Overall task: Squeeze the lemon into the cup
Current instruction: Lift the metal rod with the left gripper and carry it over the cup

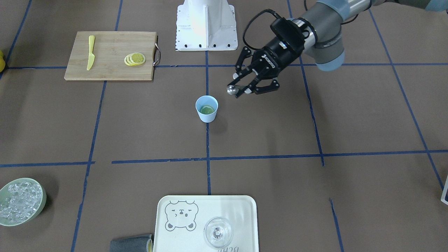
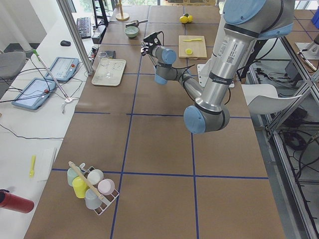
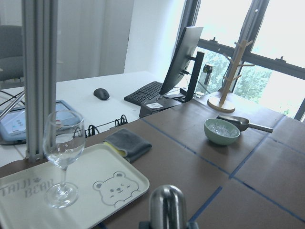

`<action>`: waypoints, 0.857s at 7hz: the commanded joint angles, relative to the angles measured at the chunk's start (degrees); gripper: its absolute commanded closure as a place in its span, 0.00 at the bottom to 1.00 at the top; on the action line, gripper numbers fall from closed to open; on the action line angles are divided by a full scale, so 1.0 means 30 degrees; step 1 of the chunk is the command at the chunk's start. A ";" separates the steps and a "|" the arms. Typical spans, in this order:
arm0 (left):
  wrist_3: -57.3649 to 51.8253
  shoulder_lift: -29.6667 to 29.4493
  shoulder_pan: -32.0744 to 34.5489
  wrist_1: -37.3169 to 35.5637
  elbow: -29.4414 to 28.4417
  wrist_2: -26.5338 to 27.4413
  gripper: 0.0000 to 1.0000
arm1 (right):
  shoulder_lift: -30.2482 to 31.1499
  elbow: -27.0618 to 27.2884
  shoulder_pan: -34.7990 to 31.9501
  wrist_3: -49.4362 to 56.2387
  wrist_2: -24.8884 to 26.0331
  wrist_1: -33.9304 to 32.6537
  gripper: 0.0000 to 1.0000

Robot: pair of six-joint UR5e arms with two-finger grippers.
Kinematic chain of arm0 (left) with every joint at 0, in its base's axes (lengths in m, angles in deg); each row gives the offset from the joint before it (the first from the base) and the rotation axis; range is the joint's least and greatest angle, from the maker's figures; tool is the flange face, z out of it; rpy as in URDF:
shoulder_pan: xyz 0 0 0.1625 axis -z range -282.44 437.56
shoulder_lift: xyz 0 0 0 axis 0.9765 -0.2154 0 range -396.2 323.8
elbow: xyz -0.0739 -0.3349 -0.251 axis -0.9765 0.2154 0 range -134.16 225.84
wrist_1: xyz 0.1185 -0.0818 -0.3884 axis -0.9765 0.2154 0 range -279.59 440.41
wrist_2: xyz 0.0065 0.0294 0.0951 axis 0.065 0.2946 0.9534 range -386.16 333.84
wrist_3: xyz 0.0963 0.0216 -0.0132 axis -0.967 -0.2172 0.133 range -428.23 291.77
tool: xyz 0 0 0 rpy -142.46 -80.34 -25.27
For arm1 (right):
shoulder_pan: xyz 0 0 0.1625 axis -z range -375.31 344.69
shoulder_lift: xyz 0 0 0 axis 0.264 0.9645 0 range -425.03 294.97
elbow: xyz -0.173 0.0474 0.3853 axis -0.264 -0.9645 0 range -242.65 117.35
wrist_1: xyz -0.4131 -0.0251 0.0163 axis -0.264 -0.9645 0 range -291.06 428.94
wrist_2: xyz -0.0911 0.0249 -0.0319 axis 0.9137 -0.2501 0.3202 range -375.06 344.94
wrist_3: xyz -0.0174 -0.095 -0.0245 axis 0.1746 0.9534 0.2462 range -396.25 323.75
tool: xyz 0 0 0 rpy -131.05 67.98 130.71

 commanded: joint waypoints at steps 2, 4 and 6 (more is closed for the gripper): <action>-0.5110 -0.3305 -0.0702 0.5373 -0.4553 0.0601 1.00 | -0.0040 -0.0017 -0.0029 -0.0020 -0.0016 -0.0001 0.00; -0.5886 -0.3697 -0.1400 0.7590 -0.6624 0.0862 1.00 | -0.0011 -0.0017 0.0000 -0.0078 0.0013 -0.0030 0.00; -0.5886 -0.4278 -0.2832 0.7595 -0.6803 0.2464 1.00 | -0.0011 -0.0017 -0.0030 -0.0079 0.0013 -0.0030 0.00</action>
